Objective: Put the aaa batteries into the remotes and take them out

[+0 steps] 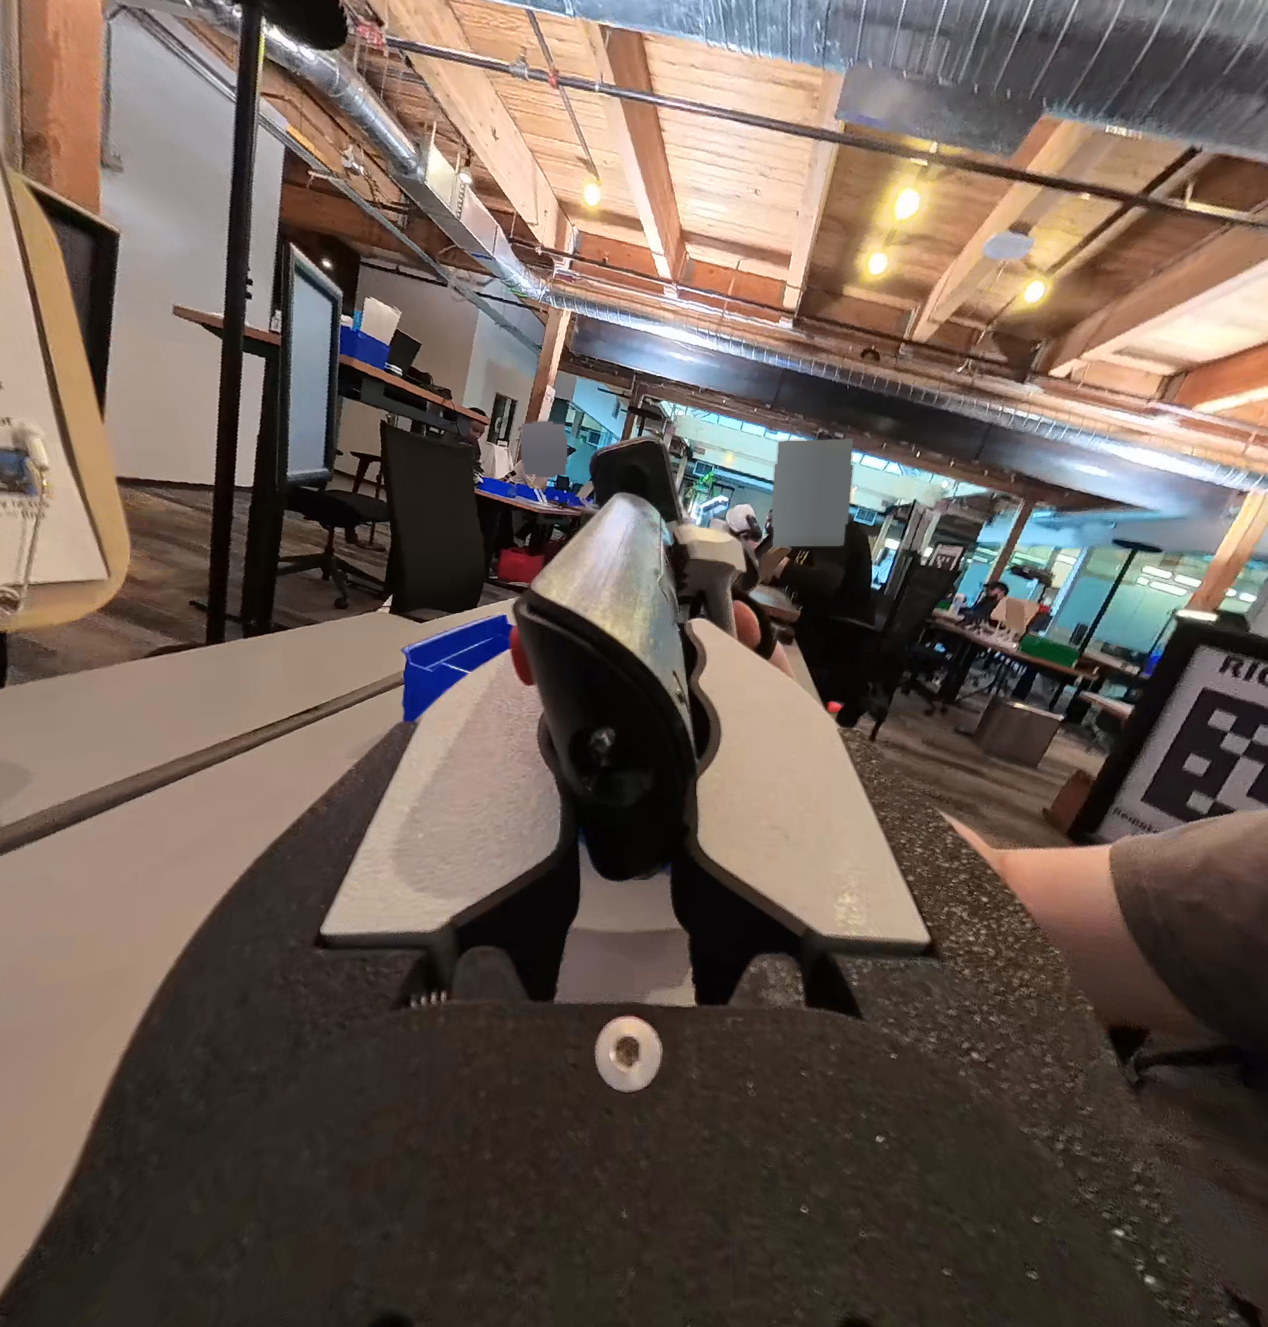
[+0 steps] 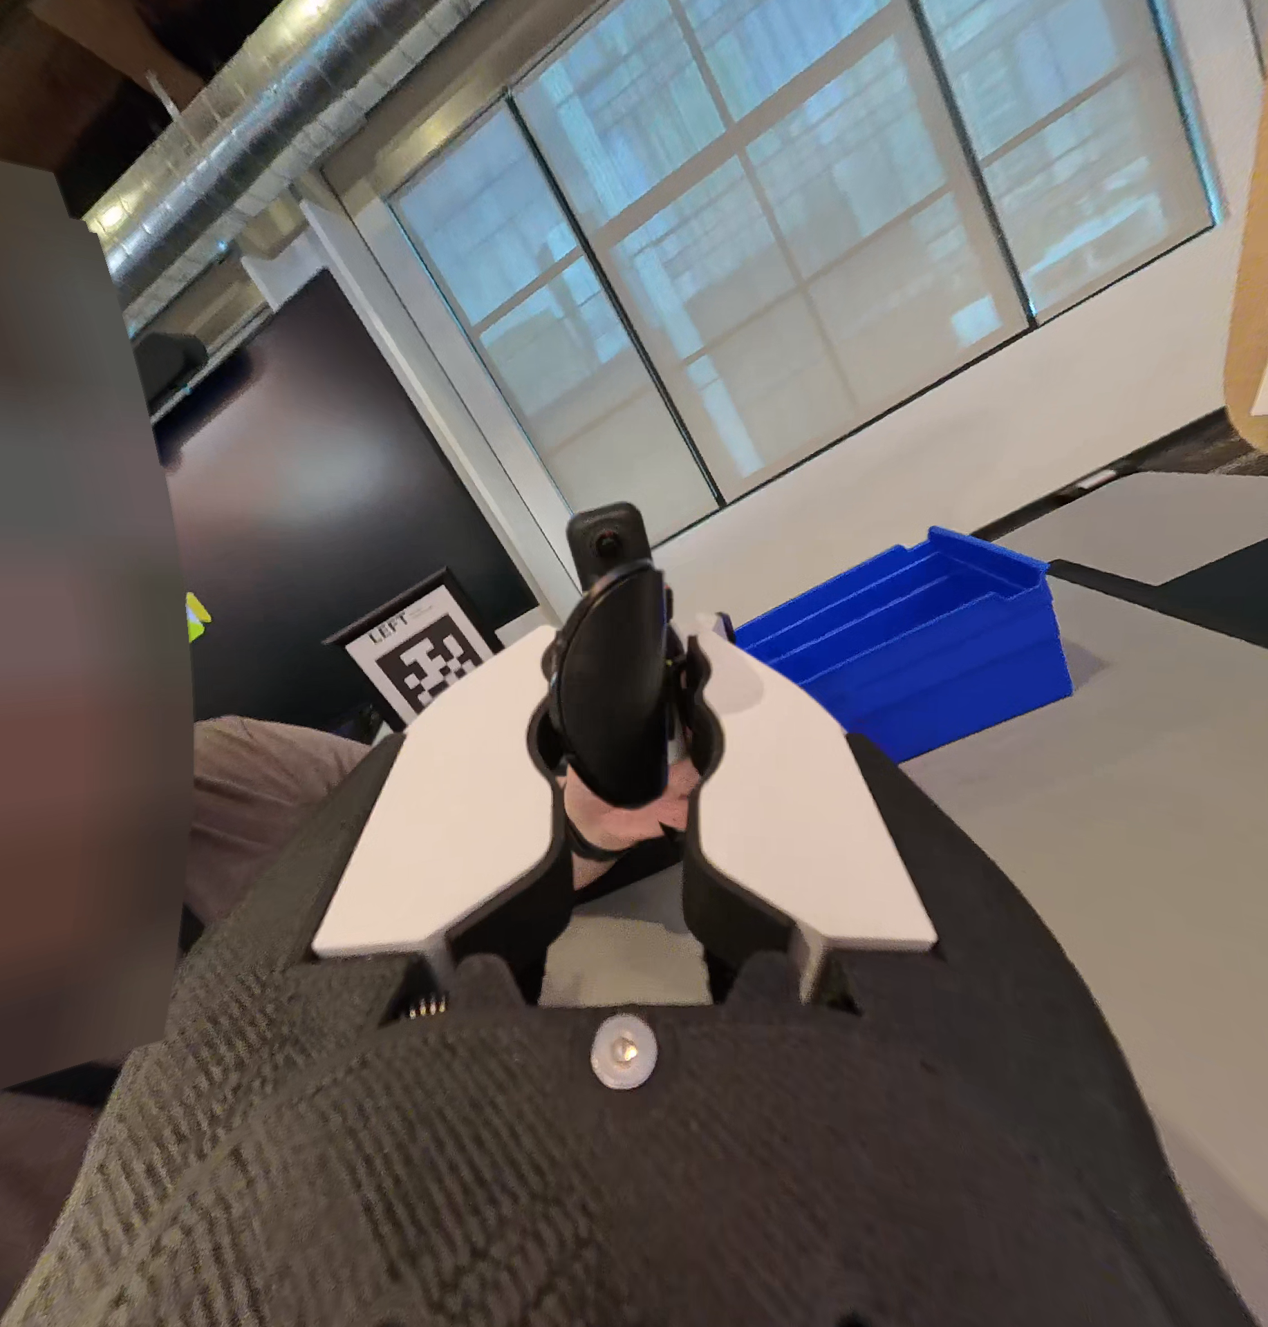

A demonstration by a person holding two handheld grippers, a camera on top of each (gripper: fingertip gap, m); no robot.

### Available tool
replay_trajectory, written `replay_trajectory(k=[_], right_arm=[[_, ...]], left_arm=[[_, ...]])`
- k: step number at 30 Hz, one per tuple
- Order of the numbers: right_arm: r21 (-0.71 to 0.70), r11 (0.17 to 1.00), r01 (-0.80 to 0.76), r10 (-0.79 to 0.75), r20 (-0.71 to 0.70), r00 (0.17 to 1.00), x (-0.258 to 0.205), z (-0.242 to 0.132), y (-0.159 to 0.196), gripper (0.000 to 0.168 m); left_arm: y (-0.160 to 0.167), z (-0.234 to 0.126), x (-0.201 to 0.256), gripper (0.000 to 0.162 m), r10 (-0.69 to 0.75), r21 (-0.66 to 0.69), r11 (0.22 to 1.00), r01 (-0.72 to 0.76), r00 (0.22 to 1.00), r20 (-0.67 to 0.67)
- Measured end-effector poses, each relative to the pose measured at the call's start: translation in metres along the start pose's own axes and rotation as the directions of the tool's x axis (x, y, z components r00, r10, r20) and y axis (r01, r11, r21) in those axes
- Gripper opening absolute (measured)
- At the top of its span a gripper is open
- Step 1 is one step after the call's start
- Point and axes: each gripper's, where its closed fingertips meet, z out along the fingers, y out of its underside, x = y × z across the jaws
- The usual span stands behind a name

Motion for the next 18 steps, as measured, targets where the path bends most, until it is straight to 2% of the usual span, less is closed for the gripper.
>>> replay_trajectory(k=[2, 9, 14, 18], right_arm=[[-0.049, 0.997, 0.057, -0.058, -0.008, 0.998, -0.004, 0.004, 0.006, 0.026], [-0.126, 0.924, 0.36, -0.365, -0.014, 0.931, -0.025, 0.008, 0.009, 0.025], [-0.16, 0.806, 0.57, -0.576, 0.005, 0.817, -0.04, 0.008, 0.012, 0.025], [-0.165, 0.695, 0.7, -0.702, 0.051, 0.71, -0.054, 0.004, 0.015, 0.026]], left_arm=[[-0.002, 0.0, 0.004, 0.027, 0.041, -0.01, 0.999, -0.041, 0.999, -0.009], [-0.011, -0.003, 0.019, 0.029, 0.127, -0.007, 0.992, -0.128, 0.985, -0.117], [-0.008, -0.008, 0.03, 0.031, 0.175, -0.118, 0.972, -0.204, 0.96, -0.217], [0.003, -0.01, 0.039, 0.029, 0.32, -0.2, 0.906, -0.374, 0.912, -0.256]])
